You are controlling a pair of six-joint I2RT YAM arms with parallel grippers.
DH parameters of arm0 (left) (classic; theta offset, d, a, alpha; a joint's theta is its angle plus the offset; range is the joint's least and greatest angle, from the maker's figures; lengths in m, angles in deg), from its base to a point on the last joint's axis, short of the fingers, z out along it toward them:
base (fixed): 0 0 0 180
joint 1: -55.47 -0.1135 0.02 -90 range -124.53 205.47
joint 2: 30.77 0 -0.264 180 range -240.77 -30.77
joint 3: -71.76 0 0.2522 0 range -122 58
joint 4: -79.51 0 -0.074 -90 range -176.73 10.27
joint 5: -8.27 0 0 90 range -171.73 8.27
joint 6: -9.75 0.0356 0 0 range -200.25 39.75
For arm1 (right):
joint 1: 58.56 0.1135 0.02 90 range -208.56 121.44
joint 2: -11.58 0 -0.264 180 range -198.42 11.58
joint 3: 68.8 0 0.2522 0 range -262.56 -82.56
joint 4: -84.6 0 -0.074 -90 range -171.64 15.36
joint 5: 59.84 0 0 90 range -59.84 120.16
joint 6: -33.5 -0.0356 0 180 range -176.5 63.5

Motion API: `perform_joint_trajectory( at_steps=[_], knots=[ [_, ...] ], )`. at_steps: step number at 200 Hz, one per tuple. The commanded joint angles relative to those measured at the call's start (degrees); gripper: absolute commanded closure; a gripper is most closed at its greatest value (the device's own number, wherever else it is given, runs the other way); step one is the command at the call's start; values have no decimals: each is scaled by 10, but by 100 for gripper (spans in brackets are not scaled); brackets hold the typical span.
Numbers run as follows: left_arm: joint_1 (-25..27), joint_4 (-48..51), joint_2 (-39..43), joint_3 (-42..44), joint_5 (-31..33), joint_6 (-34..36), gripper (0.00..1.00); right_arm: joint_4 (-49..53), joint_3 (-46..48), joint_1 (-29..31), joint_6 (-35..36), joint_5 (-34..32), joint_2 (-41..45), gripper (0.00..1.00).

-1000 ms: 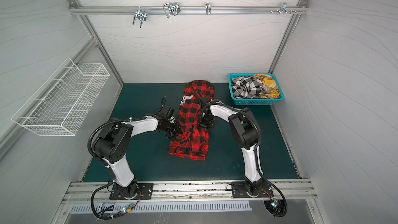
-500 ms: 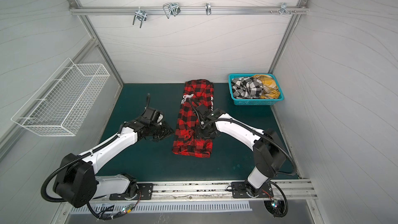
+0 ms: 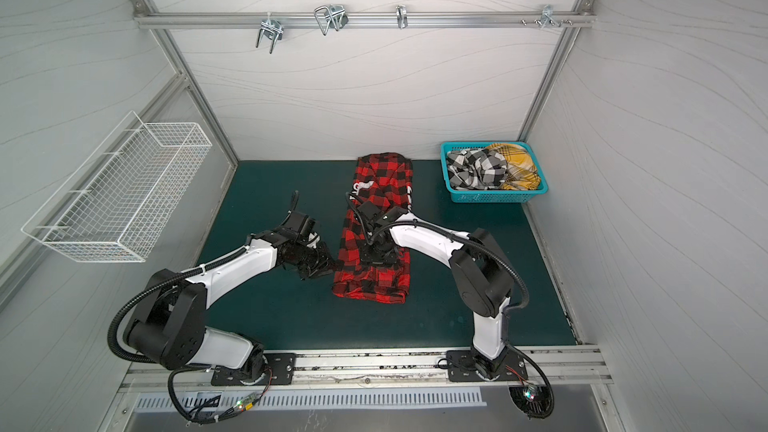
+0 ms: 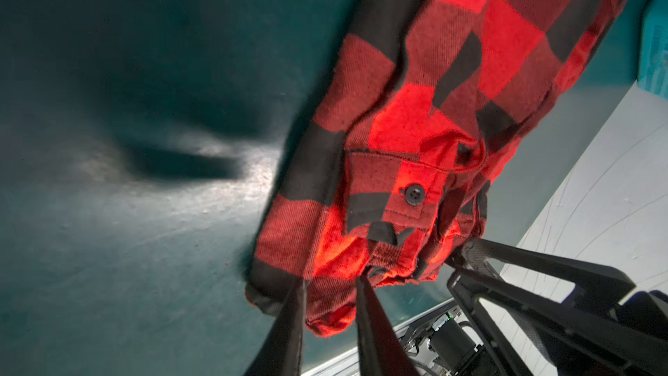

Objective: Fold and stack the long sleeve shirts

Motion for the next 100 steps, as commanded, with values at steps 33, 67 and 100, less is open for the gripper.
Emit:
perform_joint_trajectory(
  at_steps=[33, 67, 100],
  knots=[
    [-22, -73, -8, 74, -27, -32, 82, 12, -27, 8, -28, -1, -43, 66],
    [-22, -100, -5, 104, -36, -41, 76, 21, -35, 9, -35, -3, -60, 64],
    [-22, -94, -3, 105, -36, -32, 73, 7, -44, 11, -40, 8, -78, 68]
  ],
)
